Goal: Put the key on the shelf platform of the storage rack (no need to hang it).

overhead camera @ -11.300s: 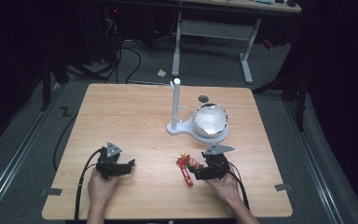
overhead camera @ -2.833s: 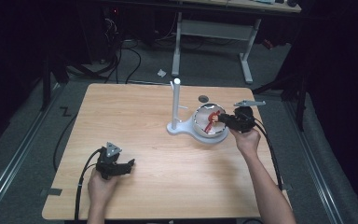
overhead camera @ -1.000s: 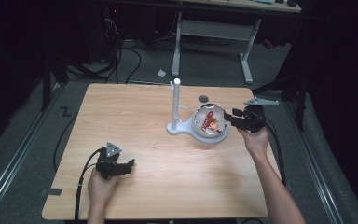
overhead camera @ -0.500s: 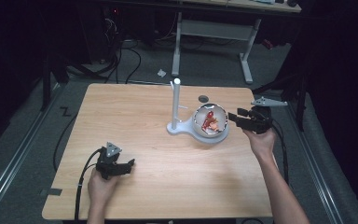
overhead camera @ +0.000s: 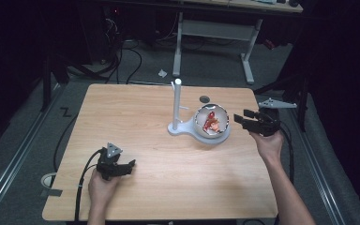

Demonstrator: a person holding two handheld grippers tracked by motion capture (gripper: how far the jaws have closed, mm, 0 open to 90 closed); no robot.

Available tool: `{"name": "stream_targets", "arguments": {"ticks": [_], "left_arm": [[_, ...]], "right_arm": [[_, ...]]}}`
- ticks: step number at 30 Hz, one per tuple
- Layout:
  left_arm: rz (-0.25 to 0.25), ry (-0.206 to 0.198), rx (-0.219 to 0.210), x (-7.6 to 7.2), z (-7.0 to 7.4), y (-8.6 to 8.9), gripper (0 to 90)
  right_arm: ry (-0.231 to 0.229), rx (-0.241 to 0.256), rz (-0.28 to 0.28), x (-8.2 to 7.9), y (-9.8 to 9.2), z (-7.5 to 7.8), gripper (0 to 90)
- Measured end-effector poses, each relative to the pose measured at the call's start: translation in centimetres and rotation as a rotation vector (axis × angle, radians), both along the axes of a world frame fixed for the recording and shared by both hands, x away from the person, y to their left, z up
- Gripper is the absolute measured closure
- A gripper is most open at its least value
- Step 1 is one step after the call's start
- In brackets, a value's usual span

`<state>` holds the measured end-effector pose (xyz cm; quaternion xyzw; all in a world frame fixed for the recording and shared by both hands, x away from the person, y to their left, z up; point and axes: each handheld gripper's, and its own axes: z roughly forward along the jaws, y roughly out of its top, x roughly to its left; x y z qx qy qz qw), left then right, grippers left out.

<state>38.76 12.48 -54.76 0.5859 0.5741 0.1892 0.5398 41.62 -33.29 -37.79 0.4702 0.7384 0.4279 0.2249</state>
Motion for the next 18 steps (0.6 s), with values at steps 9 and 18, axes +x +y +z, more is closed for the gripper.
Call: {"name": "stream_targets", "arguments": {"ticks": [9,18], "left_arm": [[-0.001,0.000,0.001,0.0,0.0,0.0,21.5],[-0.001,0.000,0.001,0.0,0.0,0.0,21.5]], "right_arm": [[-0.012,-0.002,0.018,-1.2,-0.2,0.7,45.7],[-0.022,0.015,-0.002,-2.4,-1.1,0.7,45.2]]}}
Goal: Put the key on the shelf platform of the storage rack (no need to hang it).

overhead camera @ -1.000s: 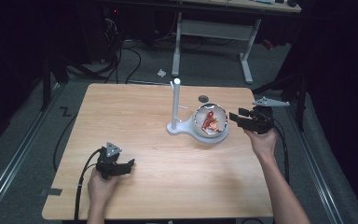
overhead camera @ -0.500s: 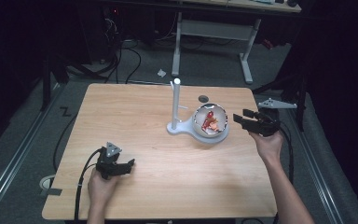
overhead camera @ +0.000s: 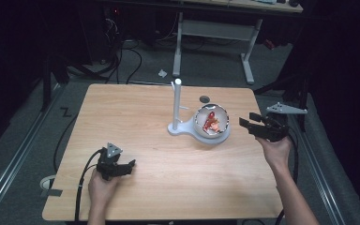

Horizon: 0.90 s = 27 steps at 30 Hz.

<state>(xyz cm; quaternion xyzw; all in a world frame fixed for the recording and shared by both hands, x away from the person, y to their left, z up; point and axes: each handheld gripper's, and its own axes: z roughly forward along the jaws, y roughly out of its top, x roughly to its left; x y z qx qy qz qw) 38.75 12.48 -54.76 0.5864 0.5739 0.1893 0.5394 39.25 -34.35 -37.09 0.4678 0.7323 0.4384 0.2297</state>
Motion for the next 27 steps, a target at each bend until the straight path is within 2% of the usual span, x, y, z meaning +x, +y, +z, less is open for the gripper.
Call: {"name": "stream_targets", "arguments": {"ticks": [9,17,27], "left_arm": [[0.000,0.000,0.000,0.0,0.0,0.0,21.5],[0.000,0.000,0.000,0.0,0.0,0.0,21.5],[0.002,-0.001,-0.001,0.0,0.0,0.0,21.5]], "right_arm": [[-0.011,-0.002,0.007,-1.5,-0.3,0.5,44.0],[-0.014,-0.031,0.021,-2.6,-0.1,0.8,42.8],[-0.031,-0.029,0.044,-4.2,0.2,1.3,42.8]]}}
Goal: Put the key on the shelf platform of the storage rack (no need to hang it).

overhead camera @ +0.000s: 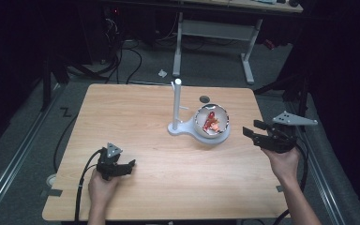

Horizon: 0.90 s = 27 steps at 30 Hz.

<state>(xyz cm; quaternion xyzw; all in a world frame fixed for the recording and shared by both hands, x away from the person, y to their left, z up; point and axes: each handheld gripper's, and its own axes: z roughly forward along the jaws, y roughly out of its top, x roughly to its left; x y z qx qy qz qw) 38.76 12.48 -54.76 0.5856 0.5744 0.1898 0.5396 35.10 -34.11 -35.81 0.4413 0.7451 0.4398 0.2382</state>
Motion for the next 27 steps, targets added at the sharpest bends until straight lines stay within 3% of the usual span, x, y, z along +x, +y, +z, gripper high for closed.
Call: {"name": "stream_targets", "arguments": {"ticks": [2,6,27], "left_arm": [[0.000,0.001,-0.002,0.0,0.0,0.0,21.5],[0.000,0.001,-0.003,0.0,0.0,0.0,21.5],[0.001,0.000,0.000,0.0,0.0,0.0,21.3]], "right_arm": [[-0.014,0.013,0.002,-0.3,0.0,-0.1,43.2],[-0.006,-0.008,-0.011,-0.5,-0.1,-0.9,43.3],[0.015,0.063,-0.003,-3.1,0.0,-4.7,43.3]]}}
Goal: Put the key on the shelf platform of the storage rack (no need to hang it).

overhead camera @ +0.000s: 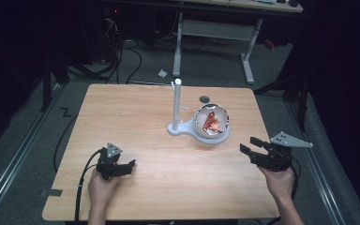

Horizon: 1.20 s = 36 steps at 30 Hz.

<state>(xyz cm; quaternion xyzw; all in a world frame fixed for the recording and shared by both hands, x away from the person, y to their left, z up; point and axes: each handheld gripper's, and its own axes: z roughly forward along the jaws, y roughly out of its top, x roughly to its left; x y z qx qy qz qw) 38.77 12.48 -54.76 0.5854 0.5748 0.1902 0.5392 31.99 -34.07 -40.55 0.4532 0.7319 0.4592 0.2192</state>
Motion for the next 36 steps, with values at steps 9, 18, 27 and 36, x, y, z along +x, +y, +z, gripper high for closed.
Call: {"name": "stream_targets", "arguments": {"ticks": [9,18,27,36], "left_arm": [[0.001,-0.001,-0.002,0.0,0.0,0.0,21.3],[0.001,-0.001,-0.001,0.0,0.0,0.0,21.3],[0.000,0.000,0.000,0.0,0.0,0.0,21.3],[0.000,0.000,0.000,0.0,0.0,0.0,21.3]], "right_arm": [[0.010,0.017,0.020,0.0,0.8,-1.5,42.9],[0.027,0.045,0.054,0.3,2.0,-2.7,42.7],[0.044,0.055,0.081,0.8,3.3,-3.7,42.8],[0.060,0.048,0.094,1.3,4.3,-4.7,42.5]]}}
